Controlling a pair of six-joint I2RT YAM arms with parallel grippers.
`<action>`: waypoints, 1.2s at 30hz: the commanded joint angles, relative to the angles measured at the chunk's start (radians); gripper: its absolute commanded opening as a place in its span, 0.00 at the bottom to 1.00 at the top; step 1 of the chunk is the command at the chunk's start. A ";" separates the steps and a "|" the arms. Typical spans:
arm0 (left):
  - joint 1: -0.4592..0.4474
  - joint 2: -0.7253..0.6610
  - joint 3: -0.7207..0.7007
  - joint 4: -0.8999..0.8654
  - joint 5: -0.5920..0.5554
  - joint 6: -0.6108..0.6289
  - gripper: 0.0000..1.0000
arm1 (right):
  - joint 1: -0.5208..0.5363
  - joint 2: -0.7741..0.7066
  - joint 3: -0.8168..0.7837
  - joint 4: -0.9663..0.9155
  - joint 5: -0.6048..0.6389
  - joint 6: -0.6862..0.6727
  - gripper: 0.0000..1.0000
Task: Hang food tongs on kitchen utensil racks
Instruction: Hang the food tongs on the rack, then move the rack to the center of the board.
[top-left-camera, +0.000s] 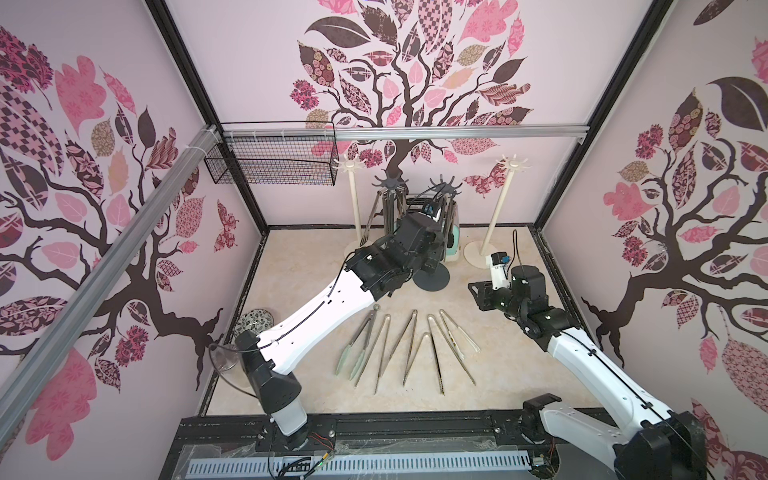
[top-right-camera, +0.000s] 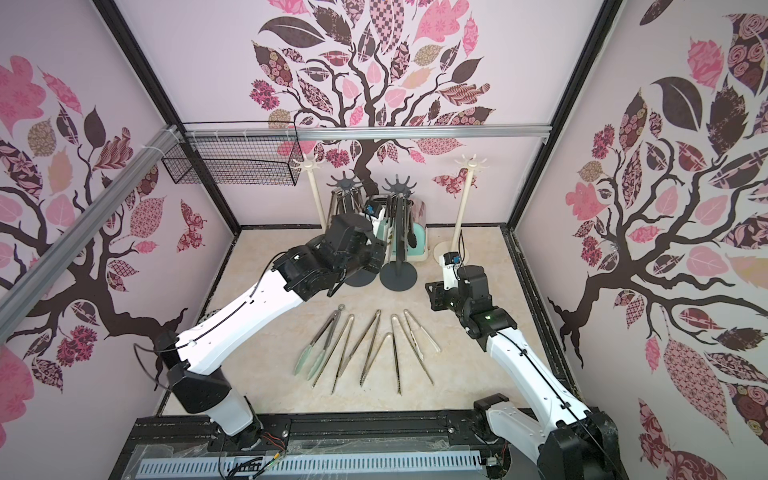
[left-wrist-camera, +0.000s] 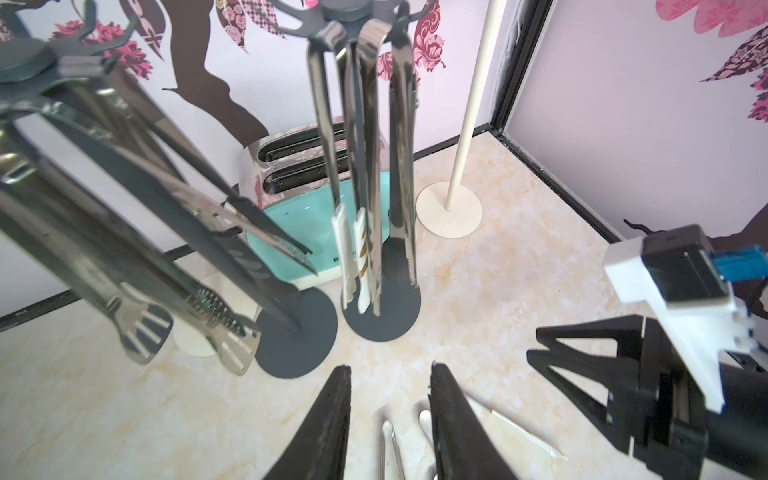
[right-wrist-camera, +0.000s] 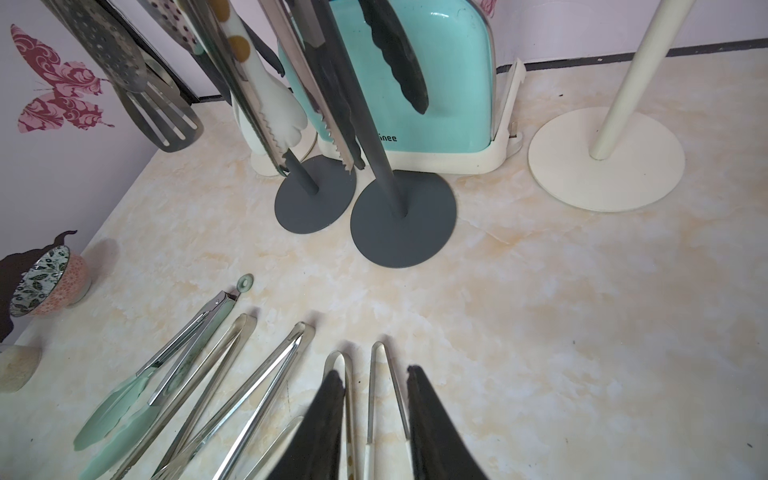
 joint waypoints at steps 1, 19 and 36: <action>0.061 -0.078 -0.107 0.075 0.053 -0.020 0.35 | -0.005 -0.018 0.005 -0.036 0.034 -0.015 0.31; 0.539 -0.365 -0.474 0.313 0.449 -0.102 0.38 | -0.006 -0.090 -0.029 -0.051 0.054 -0.021 0.34; 0.810 -0.190 -0.540 0.637 0.660 -0.051 0.45 | -0.006 -0.079 -0.034 -0.027 0.047 -0.027 0.39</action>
